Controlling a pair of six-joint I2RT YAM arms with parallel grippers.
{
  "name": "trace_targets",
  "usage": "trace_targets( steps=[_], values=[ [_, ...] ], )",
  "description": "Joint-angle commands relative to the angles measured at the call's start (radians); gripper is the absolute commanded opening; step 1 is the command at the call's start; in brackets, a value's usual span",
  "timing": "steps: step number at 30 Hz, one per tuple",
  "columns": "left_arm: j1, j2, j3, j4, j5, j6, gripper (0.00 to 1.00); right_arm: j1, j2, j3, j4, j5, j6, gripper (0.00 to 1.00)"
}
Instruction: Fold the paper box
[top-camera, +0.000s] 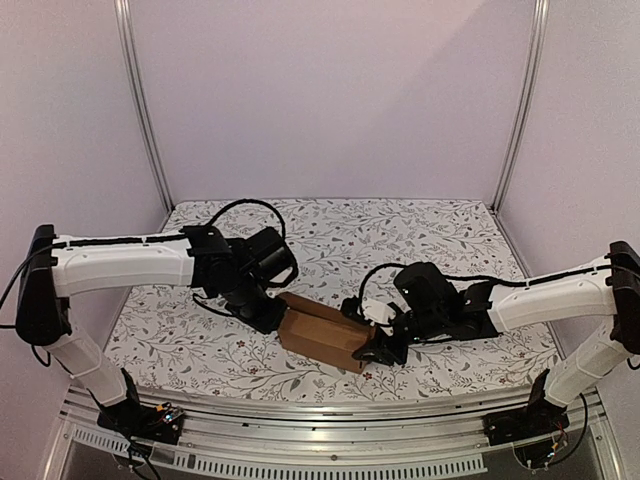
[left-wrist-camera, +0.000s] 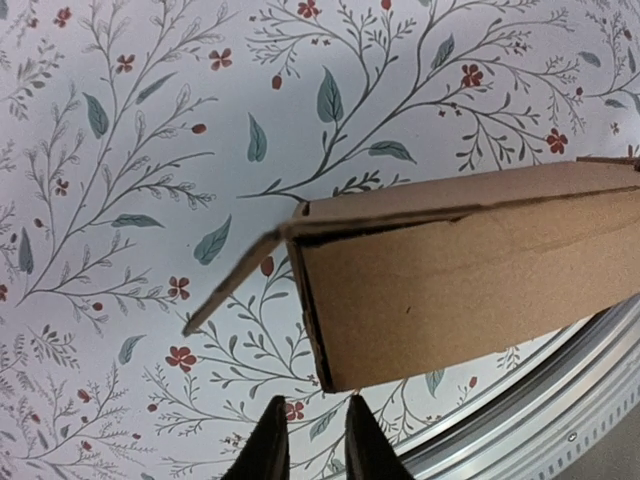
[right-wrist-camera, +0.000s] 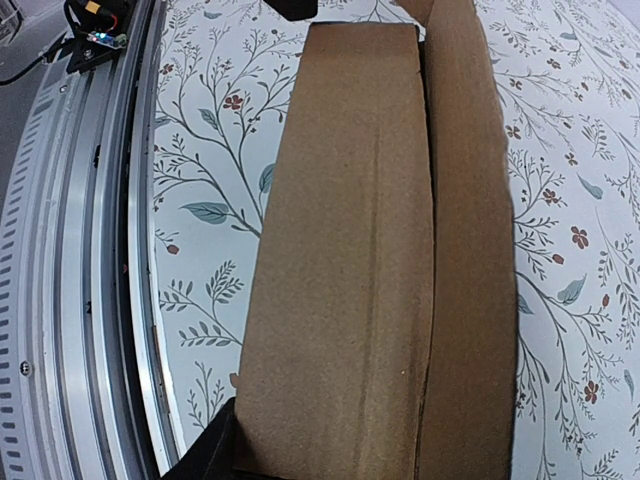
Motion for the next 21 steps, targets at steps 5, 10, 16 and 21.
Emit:
trace_targets(
  steps=[5, 10, 16, 21],
  values=[
    [0.061, -0.087, 0.083, -0.088, -0.004, 0.125, 0.41, 0.003, -0.014, -0.009, -0.040, 0.015, -0.022, 0.17],
    [0.114, -0.073, 0.098, -0.086, 0.045, 0.242, 0.53, 0.003, -0.016, -0.012, -0.045, 0.011, -0.036, 0.16],
    [0.154, -0.047, 0.120, -0.052, 0.093, 0.392, 0.59, 0.004, -0.028, -0.015, -0.054, 0.008, -0.039, 0.16],
    [0.169, -0.012, 0.136, -0.039, 0.162, 0.471, 0.56, 0.003, -0.043, -0.015, -0.067, 0.017, -0.036, 0.16]
  ],
)
